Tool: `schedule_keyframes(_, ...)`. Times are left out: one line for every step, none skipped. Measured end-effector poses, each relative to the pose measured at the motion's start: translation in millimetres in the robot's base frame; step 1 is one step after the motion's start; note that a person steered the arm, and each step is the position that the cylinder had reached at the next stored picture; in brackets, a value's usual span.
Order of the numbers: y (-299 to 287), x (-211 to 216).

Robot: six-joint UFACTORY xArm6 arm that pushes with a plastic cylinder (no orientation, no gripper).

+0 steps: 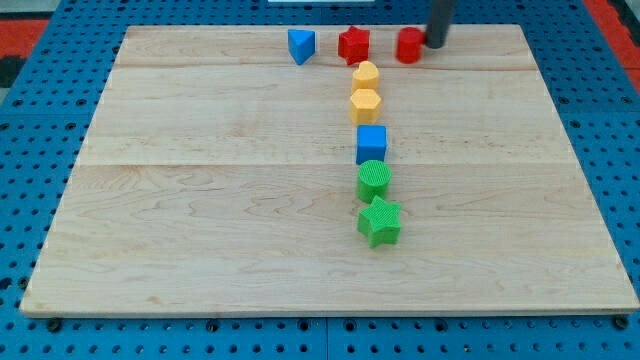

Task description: Slide the red circle along with the red star to the blue triangle

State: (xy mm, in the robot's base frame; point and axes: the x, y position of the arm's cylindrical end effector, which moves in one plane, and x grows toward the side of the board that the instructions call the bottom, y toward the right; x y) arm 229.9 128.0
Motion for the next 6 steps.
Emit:
schedule_keyframes(-47,0)
schedule_keyframes(-63,-2)
schedule_keyframes(-88,-2)
schedule_keyframes(-76,-9)
schedule_keyframes(-17,16)
schedule_keyframes(-27,60)
